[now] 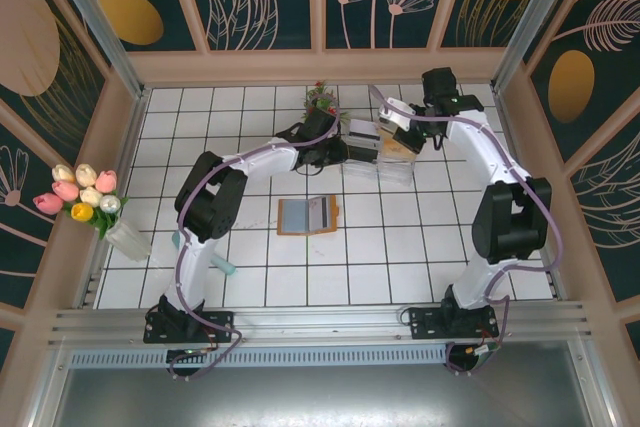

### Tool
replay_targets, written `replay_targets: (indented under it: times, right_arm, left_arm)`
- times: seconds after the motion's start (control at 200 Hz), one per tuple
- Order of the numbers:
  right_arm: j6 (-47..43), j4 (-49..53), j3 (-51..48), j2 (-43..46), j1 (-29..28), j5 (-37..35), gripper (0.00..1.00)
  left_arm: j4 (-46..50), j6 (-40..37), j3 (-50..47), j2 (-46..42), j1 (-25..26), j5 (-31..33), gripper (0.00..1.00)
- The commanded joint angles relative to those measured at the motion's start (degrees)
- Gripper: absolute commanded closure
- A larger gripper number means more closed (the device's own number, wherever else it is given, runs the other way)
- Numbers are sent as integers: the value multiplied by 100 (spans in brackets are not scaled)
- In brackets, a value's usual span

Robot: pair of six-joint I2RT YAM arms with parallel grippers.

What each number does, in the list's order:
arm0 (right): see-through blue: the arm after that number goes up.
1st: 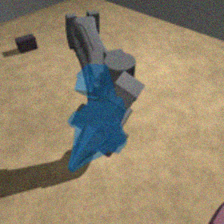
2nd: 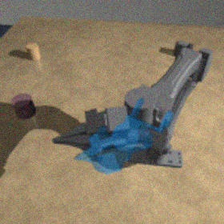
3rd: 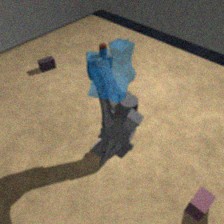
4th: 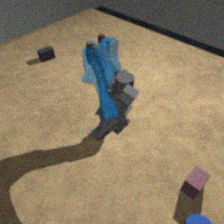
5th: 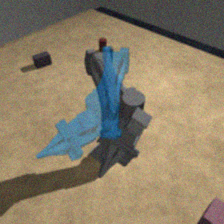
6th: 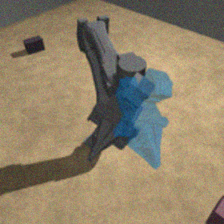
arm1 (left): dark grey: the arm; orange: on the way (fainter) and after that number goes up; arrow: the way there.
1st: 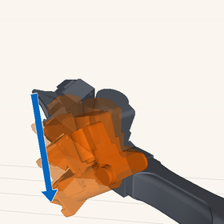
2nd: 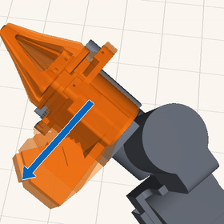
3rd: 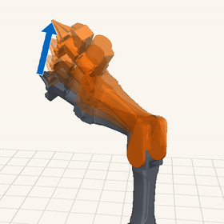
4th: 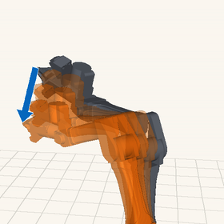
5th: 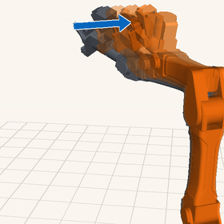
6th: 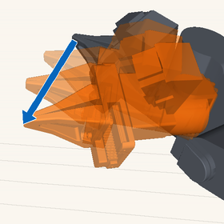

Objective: Take the credit cards out of the card holder

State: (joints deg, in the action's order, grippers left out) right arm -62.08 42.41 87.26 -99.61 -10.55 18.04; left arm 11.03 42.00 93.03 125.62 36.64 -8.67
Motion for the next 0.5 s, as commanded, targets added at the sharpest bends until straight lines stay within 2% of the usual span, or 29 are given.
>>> replay_targets:
  times: [0.0, 0.265, 0.495]
  right_arm:
    - [9, 155, 219, -203, -65, -53, 100]
    - [-65, 453, 445, -486, -40, -265, 100]
    - [-186, 806, 691, -719, 31, -130, 100]
  left_arm:
    - [533, -130, 89, 47, -167, 328, 79]
    - [793, -239, 815, 351, -242, 329, 79]
    - [830, -306, 1040, 352, -249, 161, 78]
